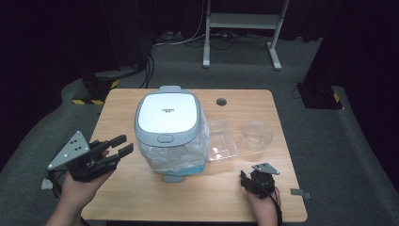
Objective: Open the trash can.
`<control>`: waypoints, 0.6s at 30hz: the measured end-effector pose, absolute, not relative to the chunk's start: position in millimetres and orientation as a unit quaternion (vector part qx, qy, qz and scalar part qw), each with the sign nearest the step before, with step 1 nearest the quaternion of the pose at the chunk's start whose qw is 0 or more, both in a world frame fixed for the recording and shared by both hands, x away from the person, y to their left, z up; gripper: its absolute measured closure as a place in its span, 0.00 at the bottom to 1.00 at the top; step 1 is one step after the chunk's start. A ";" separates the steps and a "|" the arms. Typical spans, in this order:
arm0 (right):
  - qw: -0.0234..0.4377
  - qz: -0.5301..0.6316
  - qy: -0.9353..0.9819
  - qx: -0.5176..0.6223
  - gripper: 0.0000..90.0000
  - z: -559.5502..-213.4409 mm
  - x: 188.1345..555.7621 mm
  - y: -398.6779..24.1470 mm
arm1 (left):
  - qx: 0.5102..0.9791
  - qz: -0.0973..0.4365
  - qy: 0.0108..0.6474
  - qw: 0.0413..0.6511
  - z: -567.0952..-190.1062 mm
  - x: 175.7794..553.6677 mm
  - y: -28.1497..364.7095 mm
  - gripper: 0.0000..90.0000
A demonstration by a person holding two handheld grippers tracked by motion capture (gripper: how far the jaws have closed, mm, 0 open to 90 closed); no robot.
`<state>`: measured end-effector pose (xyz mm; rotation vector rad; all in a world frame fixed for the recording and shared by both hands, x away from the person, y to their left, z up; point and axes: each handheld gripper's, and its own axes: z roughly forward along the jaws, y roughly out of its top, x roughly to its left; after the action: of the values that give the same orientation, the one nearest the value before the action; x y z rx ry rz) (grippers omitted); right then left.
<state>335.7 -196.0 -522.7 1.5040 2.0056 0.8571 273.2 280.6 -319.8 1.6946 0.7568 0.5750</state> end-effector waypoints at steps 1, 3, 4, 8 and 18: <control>0.244 0.314 0.734 0.551 0.42 -522.7 335.7 -196.0 | 0.720 0.246 0.320 0.564 -317.1 274.0 278.3 0.67; 0.244 0.314 0.734 0.551 0.42 -522.7 335.7 -196.0 | 0.722 0.241 0.314 0.567 -311.1 277.8 271.7 0.69; 0.244 0.314 0.734 0.551 0.42 -522.7 335.7 -196.0 | 0.722 0.241 0.314 0.567 -311.1 277.8 271.7 0.70; 0.242 0.315 0.733 0.552 0.42 -522.7 335.6 -196.2 | 0.726 0.241 0.302 0.568 -303.8 285.5 254.0 0.75; 0.240 0.316 0.734 0.551 0.42 -522.5 335.8 -196.8 | 0.742 0.242 0.289 0.555 -310.4 306.5 213.5 0.91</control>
<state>335.8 -196.8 -522.5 1.5089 2.0087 0.8658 306.5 213.5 -310.4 1.7525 0.6826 0.5708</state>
